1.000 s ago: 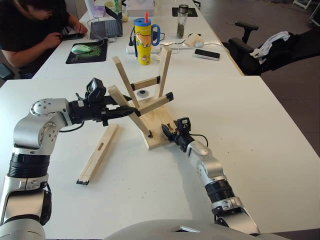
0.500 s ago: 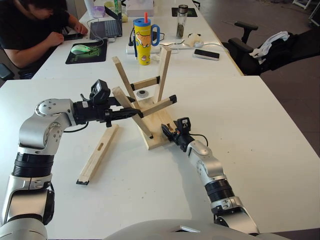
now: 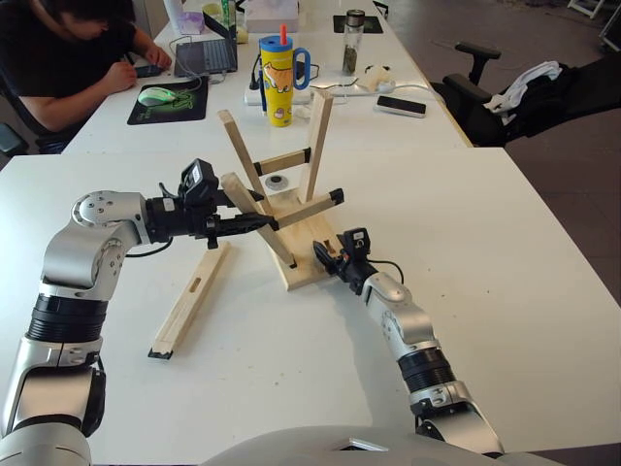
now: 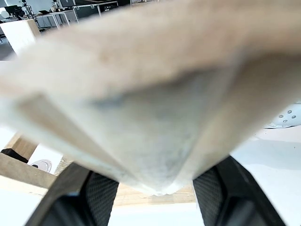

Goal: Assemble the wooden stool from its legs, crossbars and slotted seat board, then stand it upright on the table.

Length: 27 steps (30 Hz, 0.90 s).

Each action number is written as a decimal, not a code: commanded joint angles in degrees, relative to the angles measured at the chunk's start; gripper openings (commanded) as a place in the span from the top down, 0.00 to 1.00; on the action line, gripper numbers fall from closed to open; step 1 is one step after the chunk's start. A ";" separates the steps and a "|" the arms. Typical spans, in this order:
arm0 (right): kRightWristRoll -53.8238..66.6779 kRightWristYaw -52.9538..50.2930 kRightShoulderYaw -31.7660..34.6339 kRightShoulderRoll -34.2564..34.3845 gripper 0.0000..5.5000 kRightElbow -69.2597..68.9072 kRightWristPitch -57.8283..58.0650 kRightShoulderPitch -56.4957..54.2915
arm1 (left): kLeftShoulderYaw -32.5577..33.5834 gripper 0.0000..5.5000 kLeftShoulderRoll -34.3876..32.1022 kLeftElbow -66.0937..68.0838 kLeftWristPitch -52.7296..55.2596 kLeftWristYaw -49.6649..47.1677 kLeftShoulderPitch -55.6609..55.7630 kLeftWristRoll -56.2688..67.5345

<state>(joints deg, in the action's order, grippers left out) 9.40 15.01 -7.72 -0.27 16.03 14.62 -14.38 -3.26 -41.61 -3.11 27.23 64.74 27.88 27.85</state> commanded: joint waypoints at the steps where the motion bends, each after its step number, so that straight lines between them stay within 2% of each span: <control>1: -1.58 0.60 -1.47 -0.41 0.40 2.46 3.88 2.33 | -5.49 0.62 0.30 -2.82 0.66 -0.64 -3.97 -4.10; 6: -1.61 1.27 -2.21 -0.54 0.40 2.29 4.78 2.38 | -7.33 0.62 1.71 -3.60 1.26 -2.55 -6.89 -3.91; 15: -1.55 2.01 -3.20 -0.46 0.40 2.87 5.46 2.09 | -11.55 0.62 3.03 9.83 -1.09 -1.51 -4.01 -7.37; 27: -2.73 2.71 -5.05 -1.16 0.40 2.49 5.34 2.65 | -20.91 0.62 -1.70 10.57 -8.79 1.95 -7.31 -14.27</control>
<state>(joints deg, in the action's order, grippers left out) 9.29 15.39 -8.47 -1.38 15.94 16.28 -14.50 -13.86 -41.47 2.10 14.61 63.97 28.95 24.25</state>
